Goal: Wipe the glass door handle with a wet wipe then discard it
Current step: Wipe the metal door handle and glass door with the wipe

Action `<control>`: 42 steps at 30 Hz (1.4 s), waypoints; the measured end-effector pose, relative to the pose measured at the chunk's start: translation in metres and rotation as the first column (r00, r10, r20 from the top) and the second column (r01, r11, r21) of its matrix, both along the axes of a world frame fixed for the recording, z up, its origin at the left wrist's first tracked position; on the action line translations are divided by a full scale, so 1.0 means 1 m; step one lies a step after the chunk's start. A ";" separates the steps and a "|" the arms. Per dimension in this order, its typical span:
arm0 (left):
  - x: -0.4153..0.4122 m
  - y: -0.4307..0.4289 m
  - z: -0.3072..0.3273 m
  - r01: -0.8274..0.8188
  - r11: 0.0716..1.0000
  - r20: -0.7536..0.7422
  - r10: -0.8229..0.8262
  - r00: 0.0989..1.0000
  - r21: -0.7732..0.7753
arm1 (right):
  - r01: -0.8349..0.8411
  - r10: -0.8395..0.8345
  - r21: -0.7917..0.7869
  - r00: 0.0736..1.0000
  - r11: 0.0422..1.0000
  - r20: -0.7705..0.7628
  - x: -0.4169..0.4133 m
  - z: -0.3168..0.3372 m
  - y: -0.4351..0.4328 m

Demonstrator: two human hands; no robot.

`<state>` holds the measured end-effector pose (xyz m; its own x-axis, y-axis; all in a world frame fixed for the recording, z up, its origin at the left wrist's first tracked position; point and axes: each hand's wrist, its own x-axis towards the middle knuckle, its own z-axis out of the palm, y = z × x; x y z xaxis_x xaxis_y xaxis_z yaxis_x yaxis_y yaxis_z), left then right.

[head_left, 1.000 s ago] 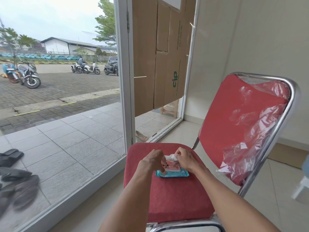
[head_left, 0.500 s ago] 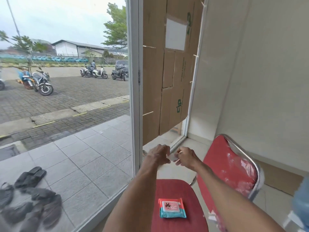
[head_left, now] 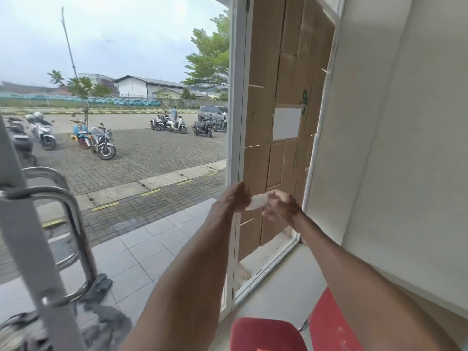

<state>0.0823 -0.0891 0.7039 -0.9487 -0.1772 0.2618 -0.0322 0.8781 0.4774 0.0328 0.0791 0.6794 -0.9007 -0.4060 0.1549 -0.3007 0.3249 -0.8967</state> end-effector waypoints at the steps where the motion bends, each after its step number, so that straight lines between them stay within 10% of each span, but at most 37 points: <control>1: 0.006 -0.008 0.012 -0.017 1.000 -0.020 0.018 1.000 0.019 | -0.026 0.026 -0.007 0.999 1.000 -0.019 0.004 0.012 -0.008; 14: 0.102 -0.116 0.067 -0.253 0.921 -0.149 0.306 0.940 0.295 | -0.400 0.408 -0.233 0.913 0.886 -0.012 0.055 0.078 -0.148; 27: 0.262 -0.231 0.082 -0.639 0.685 -0.219 0.723 0.656 0.350 | -0.677 0.740 -0.401 0.672 0.618 0.006 0.148 0.096 -0.311; 42: 0.330 -0.328 0.053 -0.666 0.550 -0.248 0.831 0.498 0.503 | -0.651 0.746 -0.435 0.662 0.623 0.078 0.201 0.082 -0.427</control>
<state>0.4127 -0.4171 0.7570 -0.2092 -0.9080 0.3631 -0.3363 0.4155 0.8452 0.2334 -0.3478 0.7618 -0.3895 -0.8878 0.2451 -0.0759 -0.2343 -0.9692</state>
